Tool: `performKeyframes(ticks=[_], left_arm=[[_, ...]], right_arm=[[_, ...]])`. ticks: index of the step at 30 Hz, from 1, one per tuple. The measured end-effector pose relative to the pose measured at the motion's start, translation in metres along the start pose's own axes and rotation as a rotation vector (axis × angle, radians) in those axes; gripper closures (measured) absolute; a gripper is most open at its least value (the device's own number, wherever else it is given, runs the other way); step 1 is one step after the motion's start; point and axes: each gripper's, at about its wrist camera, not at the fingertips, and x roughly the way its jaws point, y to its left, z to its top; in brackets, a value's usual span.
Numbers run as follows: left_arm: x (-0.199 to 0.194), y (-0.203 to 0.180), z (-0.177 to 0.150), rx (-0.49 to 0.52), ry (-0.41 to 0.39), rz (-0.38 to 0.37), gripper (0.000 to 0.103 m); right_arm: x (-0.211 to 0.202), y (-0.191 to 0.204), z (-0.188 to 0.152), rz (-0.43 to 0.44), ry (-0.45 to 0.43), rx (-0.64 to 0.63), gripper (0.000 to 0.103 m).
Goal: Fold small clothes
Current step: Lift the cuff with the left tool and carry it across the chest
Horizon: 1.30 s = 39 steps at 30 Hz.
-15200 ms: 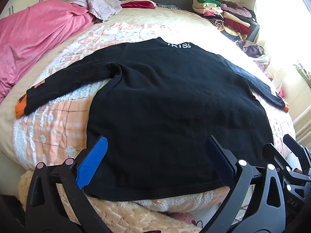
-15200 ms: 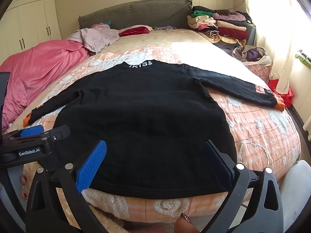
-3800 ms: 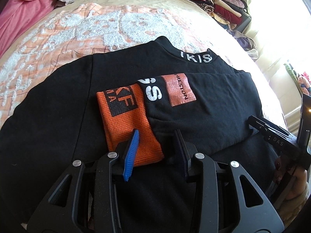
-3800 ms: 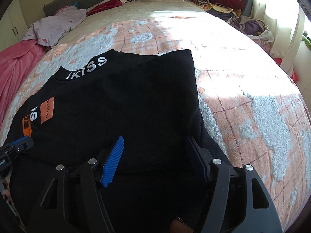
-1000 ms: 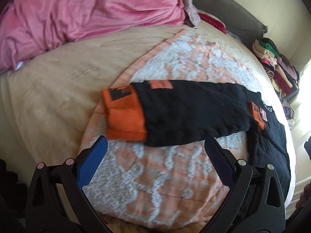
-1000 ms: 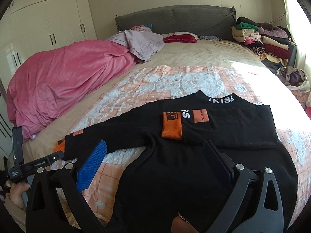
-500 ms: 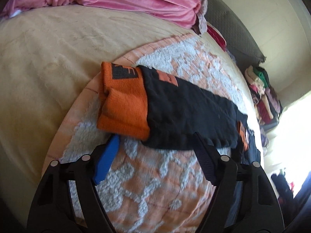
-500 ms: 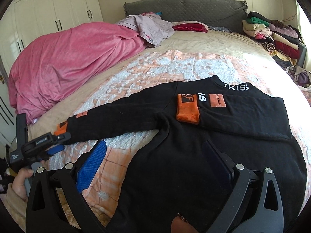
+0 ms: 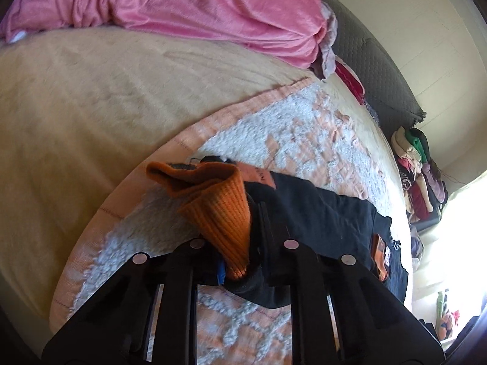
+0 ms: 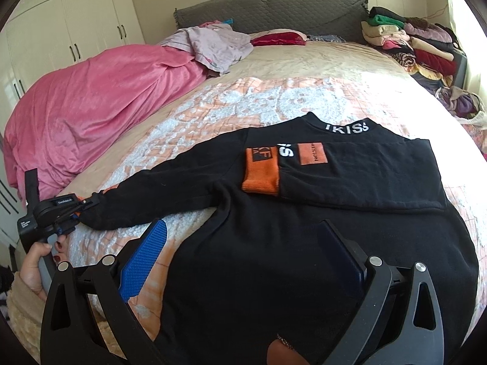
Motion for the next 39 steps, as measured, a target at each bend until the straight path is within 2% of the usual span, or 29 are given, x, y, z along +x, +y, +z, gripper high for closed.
performKeyframes(ticks=[4,13,23,39], left_arm=[[-0.011,-0.022,0.007,0.060,-0.038,-0.016,0.096],[-0.035,-0.097,0.013,0.181,-0.082,-0.148,0.097],[-0.030,-0.177,-0.009,0.320,-0.050,-0.257,0.097],[-0.009,-0.261,-0.067,0.511,0.042,-0.365,0.097]], right_arm=[[0.001,-0.015,0.000,0.002,-0.001,0.050,0.004],[-0.006,-0.042,0.000,-0.019,-0.013,0.110,0.005],[-0.026,-0.083,-0.003,-0.082,-0.046,0.196,0.005],[-0.052,-0.145,-0.011,-0.176,-0.088,0.325,0.005]])
